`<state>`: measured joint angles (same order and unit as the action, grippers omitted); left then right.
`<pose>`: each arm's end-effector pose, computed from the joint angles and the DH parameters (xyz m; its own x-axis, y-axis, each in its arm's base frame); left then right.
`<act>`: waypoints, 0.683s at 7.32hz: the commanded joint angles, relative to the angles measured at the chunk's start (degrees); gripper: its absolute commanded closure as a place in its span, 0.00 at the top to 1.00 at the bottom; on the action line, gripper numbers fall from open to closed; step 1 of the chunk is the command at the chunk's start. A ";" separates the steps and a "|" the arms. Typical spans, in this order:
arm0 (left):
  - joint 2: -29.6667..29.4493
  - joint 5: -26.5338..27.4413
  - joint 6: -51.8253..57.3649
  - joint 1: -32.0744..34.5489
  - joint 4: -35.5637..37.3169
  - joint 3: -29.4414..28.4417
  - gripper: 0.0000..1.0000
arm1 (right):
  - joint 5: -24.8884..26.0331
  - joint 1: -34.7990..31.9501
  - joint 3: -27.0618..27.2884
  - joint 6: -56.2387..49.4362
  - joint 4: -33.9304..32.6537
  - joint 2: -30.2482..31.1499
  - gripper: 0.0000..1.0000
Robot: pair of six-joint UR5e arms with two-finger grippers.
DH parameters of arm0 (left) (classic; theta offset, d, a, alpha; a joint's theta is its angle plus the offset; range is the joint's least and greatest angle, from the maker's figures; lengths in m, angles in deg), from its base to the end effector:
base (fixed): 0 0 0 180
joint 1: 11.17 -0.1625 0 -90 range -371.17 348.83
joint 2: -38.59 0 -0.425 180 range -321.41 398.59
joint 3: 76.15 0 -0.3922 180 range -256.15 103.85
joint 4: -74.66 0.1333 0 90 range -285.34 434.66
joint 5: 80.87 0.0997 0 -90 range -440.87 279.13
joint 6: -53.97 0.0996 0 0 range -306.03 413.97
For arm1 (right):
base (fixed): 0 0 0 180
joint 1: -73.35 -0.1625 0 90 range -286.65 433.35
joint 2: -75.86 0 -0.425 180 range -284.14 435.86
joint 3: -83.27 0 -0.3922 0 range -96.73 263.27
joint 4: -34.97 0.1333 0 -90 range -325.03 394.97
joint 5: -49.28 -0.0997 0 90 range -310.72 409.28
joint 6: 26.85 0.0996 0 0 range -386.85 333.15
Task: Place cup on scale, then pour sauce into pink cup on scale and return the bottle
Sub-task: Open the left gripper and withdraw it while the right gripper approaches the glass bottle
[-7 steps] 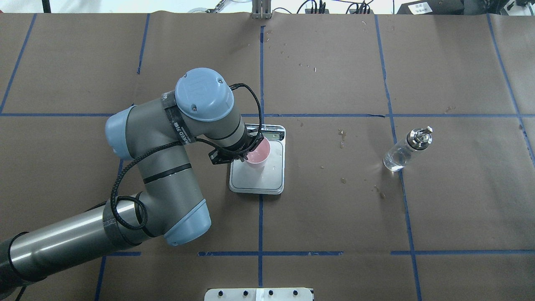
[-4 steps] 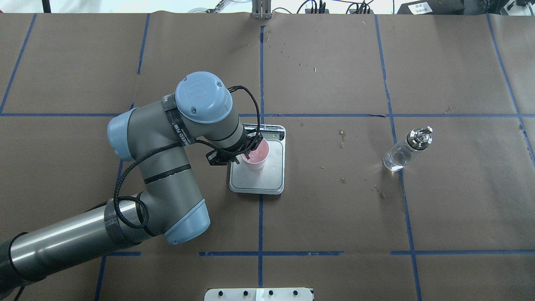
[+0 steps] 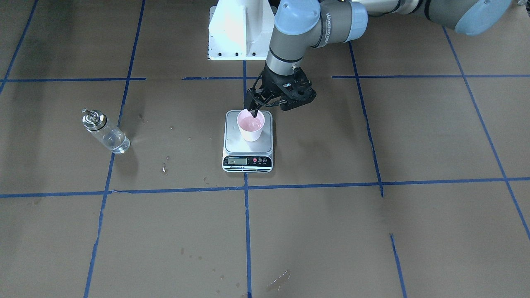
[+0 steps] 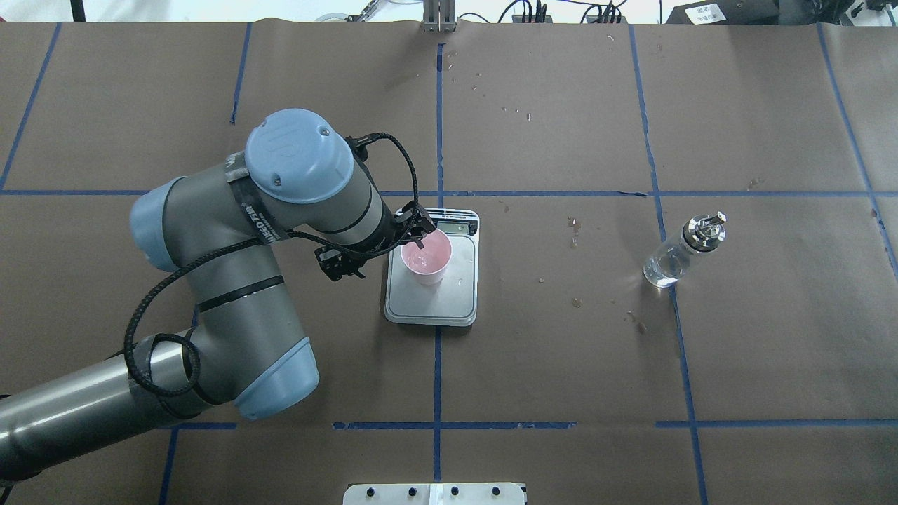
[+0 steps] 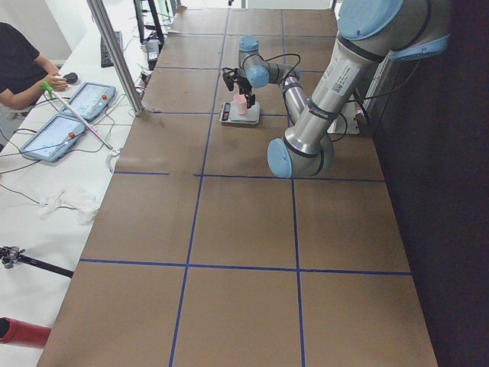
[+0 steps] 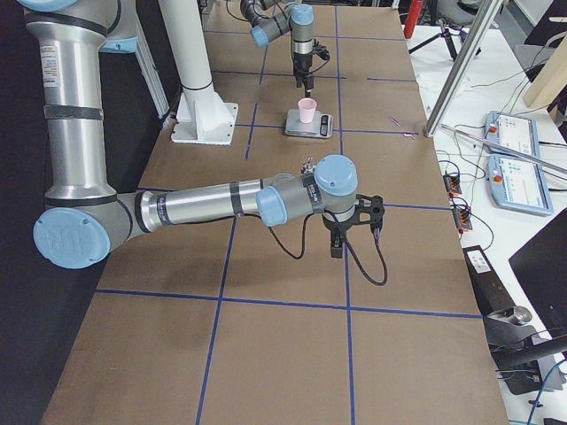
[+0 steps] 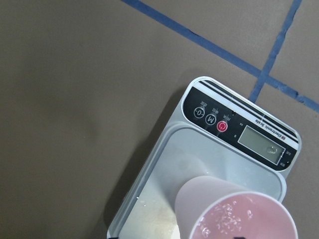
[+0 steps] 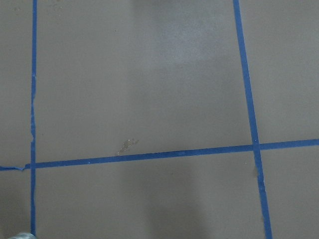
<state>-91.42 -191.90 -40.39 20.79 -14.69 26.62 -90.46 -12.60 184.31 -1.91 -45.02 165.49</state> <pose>0.4956 -0.4242 0.1541 0.5000 -0.3956 -0.7704 0.2926 0.9144 -0.2797 0.0216 -0.5063 0.5334 0.5944 0.0981 0.7982 -0.2039 0.9785 0.0316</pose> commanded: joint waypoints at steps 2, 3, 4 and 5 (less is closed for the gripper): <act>3.52 -5.23 7.24 5.89 3.92 8.12 1.00 | -2.37 0.00 12.70 5.61 -5.04 3.78 1.00; 4.67 -6.29 11.61 8.61 4.53 9.54 1.00 | -2.20 2.17 20.08 10.77 -7.17 6.15 1.00; 5.12 -7.78 16.78 11.86 6.88 9.91 1.00 | -1.07 5.33 25.03 15.78 -7.11 7.56 1.00; 5.38 -7.97 21.27 14.33 8.12 10.08 1.00 | 1.90 10.32 29.26 23.58 -6.93 7.58 1.00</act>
<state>-86.63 -199.00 -24.94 31.66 -8.42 36.12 -91.23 -7.53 207.35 13.13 -51.69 172.20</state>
